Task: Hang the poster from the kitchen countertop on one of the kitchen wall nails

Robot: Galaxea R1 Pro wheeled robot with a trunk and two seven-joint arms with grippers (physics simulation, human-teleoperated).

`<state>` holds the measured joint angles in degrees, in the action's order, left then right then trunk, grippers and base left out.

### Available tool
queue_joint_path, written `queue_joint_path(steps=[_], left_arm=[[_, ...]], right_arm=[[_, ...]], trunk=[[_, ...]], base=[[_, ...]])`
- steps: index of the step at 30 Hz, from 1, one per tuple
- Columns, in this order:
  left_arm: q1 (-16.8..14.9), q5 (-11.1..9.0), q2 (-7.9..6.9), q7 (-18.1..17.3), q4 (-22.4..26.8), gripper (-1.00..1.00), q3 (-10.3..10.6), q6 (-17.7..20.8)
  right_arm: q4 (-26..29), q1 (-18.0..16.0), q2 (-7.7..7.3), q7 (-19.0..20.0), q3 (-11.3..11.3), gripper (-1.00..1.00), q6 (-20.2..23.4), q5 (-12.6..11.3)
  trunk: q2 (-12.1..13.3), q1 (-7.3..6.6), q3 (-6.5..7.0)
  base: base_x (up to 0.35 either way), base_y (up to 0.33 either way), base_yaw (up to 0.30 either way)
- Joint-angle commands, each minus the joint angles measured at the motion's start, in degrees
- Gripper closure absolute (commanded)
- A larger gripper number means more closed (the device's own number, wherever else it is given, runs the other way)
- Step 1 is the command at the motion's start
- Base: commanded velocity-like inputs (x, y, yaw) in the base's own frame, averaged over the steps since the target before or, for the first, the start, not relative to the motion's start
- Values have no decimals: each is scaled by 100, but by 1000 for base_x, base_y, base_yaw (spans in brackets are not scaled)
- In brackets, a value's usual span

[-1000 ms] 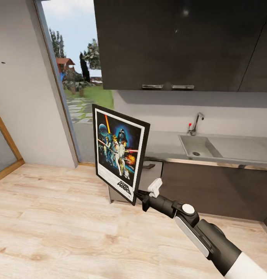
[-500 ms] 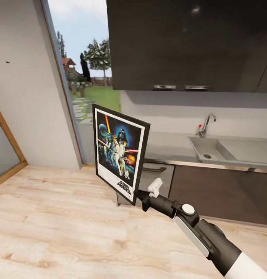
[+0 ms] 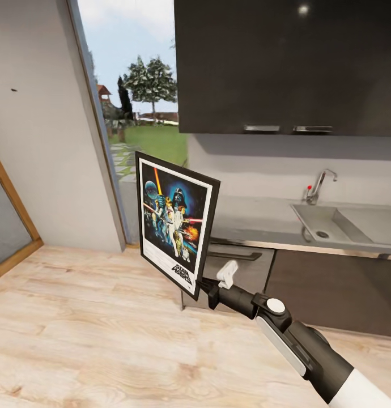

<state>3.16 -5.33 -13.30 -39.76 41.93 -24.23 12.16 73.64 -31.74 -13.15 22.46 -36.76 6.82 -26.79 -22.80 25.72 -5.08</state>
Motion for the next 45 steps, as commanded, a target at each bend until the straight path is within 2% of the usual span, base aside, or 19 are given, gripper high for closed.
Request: queue_joint_path(steps=[1, 12, 36, 45], left_arm=[[1, -56, 0, -14, 5, -100, -3, 59], [1, -56, 0, -14, 0, -100, -3, 59], [1, -56, 2, -14, 0, -100, -3, 59], [1, -56, -3, -14, 0, -100, -2, 59]], right_arm=[[5, -8, -3, 12, -7, 100, 45, -70], [10, -8, -3, 12, -7, 100, 41, -68], [6, -8, 6, 6, -7, 100, 49, -63], [2, -8, -2, 12, -7, 100, 50, -66]], trunk=[[-12, 6, -11], [-12, 6, -11], [-12, 6, -11], [-12, 6, -11]], base=[[199, 260, 0], [176, 264, 38], [155, 270, 270], [141, 276, 77]])
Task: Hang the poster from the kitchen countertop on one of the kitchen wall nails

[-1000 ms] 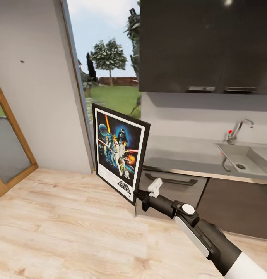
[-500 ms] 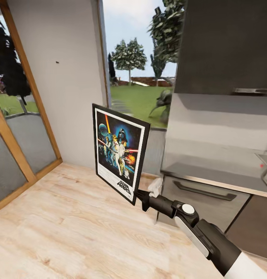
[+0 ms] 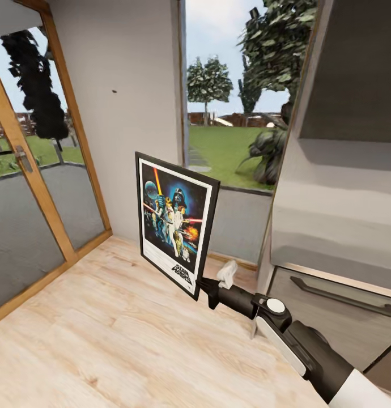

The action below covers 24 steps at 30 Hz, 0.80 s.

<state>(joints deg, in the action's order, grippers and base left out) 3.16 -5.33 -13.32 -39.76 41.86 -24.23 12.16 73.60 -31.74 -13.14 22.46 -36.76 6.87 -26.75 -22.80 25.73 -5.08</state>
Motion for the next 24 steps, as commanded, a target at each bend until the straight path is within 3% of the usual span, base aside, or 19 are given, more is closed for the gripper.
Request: queue_joint_path(steps=[1, 24], left_arm=[[1, -56, 1, -14, 7, -100, -3, 59], [1, -56, -1, -15, 7, -100, -3, 59]], right_arm=[[5, -8, -3, 12, -7, 100, 44, -70], [5, -8, -4, 13, -7, 100, 34, -73]], trunk=[[-12, 5, -11], [-12, 5, -11]], base=[[141, 276, 10], [136, 277, 1]])
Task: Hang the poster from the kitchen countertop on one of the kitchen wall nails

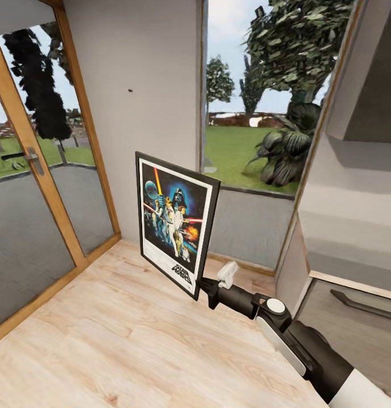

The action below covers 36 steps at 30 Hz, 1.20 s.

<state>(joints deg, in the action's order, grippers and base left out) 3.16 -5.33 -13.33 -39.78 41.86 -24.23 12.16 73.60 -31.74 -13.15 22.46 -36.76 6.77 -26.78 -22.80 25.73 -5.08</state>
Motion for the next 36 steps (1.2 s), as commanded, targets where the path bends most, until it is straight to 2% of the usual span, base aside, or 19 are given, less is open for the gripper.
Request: queue_joint_path(steps=[1, 36], left_arm=[[1, -56, 0, -13, 7, -100, -3, 59], [1, -56, -3, -21, 7, -100, -11, 59]], right_arm=[[6, -8, -3, 12, -7, 100, 44, -69], [-3, -8, 4, 12, -7, 100, 44, -65]], trunk=[[-12, 5, -11], [-12, 5, -11]], base=[[125, 280, 0], [120, 285, 0]])
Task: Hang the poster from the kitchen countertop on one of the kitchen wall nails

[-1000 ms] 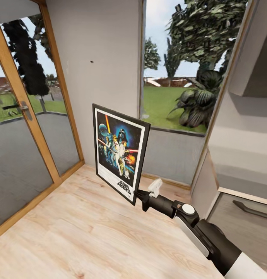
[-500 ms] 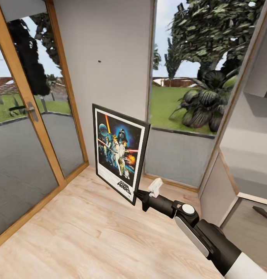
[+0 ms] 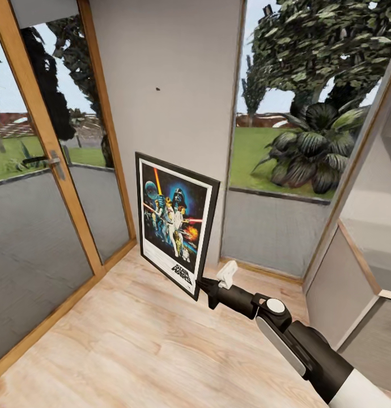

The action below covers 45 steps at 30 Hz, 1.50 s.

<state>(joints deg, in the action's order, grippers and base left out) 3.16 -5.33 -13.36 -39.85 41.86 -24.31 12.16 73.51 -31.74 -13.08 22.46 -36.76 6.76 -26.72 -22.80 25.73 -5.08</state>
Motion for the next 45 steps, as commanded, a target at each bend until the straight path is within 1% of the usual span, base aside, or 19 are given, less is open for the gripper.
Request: queue_joint_path(steps=[1, 7, 11, 22, 45], left_arm=[[1, -56, 0, -14, 6, -100, -1, 59], [1, -56, 0, -14, 6, -100, -3, 59], [1, -56, 0, -14, 6, -100, -3, 52], [1, -56, 0, -14, 6, -100, -11, 41], [1, -61, -5, -23, 6, -100, -21, 50]], right_arm=[[6, -8, -3, 12, -7, 100, 45, -70], [5, -8, -1, 9, -7, 100, 45, -70], [5, -8, -1, 8, -10, 100, 51, -70], [5, -8, -1, 4, -8, 100, 63, -70], [5, -8, 7, 4, -9, 100, 71, -70]], trunk=[[-12, 5, -11], [-12, 5, -11], [-12, 5, -2], [-12, 5, 43], [-12, 5, 144]], base=[[117, 289, 0], [117, 289, -9], [84, 216, -171], [13, 85, -267], [0, 287, -283]])
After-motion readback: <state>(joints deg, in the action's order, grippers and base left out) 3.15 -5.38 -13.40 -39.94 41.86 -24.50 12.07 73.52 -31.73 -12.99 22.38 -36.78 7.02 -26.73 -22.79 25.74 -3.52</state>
